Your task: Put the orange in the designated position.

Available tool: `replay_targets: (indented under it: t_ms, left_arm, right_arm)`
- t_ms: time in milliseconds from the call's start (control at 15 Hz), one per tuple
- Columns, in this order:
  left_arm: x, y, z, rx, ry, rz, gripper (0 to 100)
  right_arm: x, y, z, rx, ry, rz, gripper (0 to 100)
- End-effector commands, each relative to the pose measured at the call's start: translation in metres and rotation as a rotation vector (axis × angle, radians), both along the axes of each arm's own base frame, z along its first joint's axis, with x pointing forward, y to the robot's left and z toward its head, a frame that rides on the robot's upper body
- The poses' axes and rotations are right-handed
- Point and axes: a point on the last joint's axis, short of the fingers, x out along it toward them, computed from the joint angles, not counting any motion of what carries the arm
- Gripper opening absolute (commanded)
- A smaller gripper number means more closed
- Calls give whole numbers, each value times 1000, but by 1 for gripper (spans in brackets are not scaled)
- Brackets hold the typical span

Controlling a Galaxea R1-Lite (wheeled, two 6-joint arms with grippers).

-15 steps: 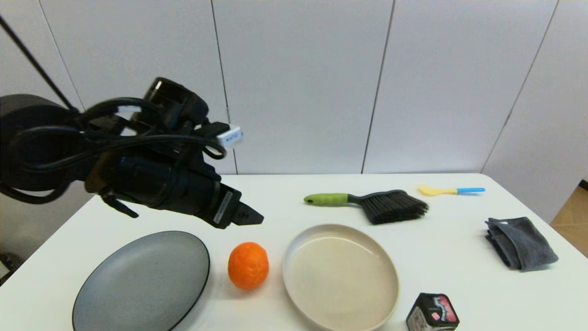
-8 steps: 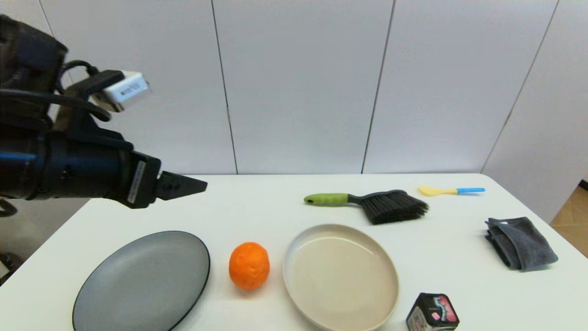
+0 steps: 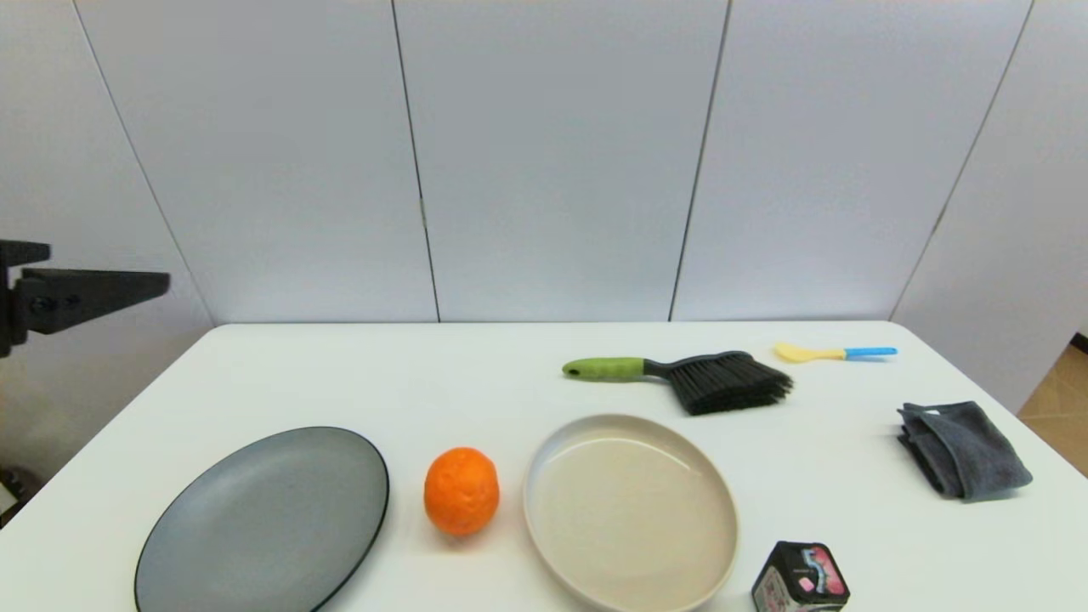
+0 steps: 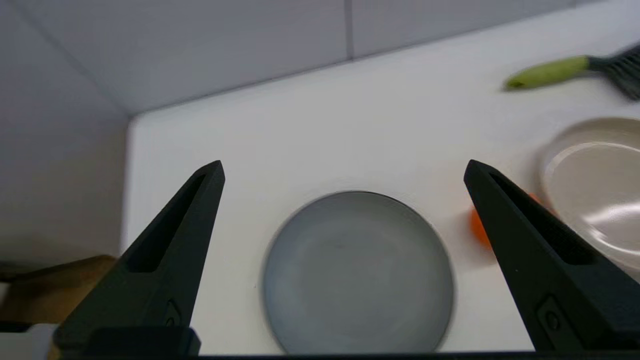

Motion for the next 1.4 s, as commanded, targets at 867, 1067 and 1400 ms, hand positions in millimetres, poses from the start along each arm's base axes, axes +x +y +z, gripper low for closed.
replay_targets:
  t_ms: [867, 1067, 1400]
  left_arm:
    - [-83, 16, -9, -45, -298, 117, 100]
    - [-83, 16, -7, -37, -308, 113, 100]
    - [-91, 16, -4, -50, -363, 116, 100]
  right_arm:
    - [0, 0, 0, 0, 1, 0, 100]
    - [0, 0, 0, 0, 0, 0, 100]
    - [0, 0, 0, 0, 0, 1, 100]
